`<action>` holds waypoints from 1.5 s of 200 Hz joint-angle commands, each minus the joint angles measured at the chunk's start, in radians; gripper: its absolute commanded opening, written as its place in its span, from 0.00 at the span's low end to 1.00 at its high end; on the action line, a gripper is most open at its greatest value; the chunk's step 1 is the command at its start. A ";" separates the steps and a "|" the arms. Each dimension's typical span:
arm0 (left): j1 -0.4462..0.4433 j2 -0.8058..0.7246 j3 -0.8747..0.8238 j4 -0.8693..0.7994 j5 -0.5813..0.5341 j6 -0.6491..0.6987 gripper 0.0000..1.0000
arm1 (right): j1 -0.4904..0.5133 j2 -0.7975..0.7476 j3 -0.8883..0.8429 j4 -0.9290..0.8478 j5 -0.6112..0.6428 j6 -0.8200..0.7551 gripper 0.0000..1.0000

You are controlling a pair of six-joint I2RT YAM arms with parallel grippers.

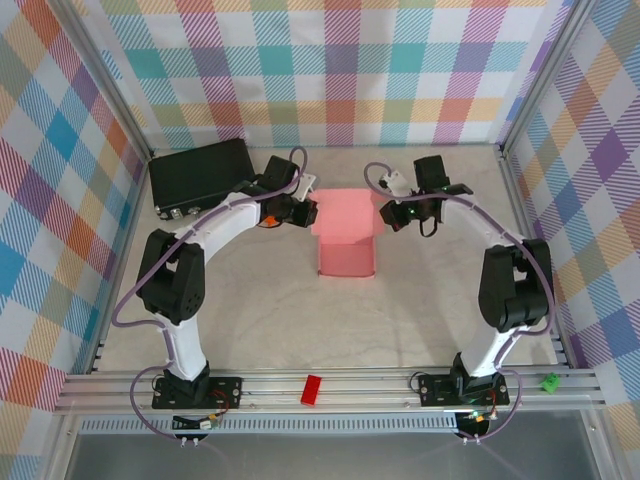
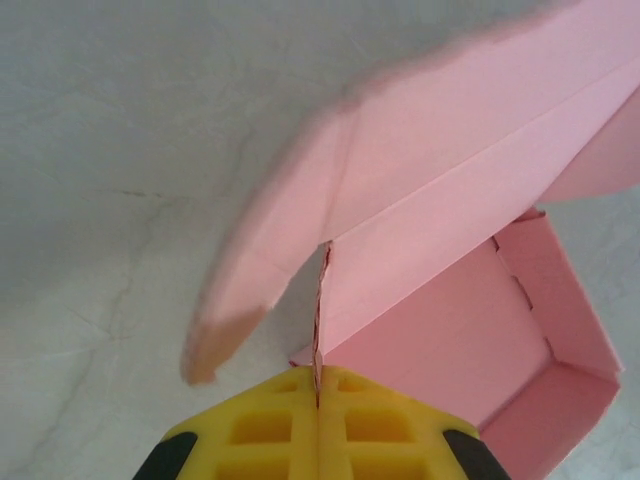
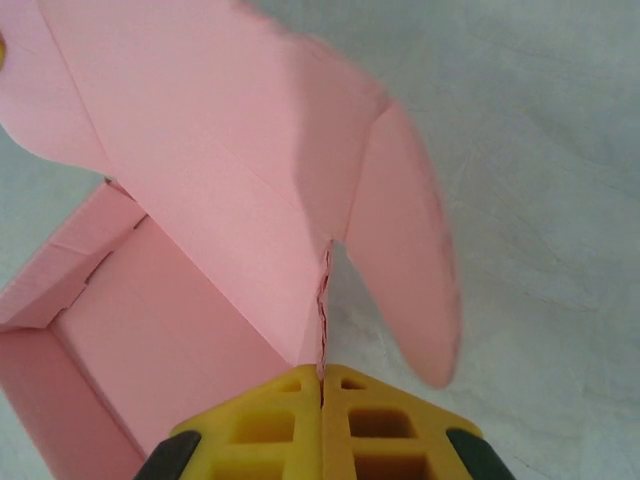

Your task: Fold the paper box

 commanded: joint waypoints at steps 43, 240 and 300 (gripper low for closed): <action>-0.026 -0.125 -0.127 0.235 -0.136 -0.070 0.00 | 0.069 -0.103 -0.151 0.259 0.176 0.141 0.04; -0.083 -0.205 -0.393 0.525 -0.333 -0.309 0.00 | 0.302 -0.132 -0.284 0.460 0.622 0.407 0.04; -0.089 -0.221 -0.439 0.567 -0.347 -0.347 0.00 | 0.346 -0.112 -0.276 0.458 0.700 0.432 0.04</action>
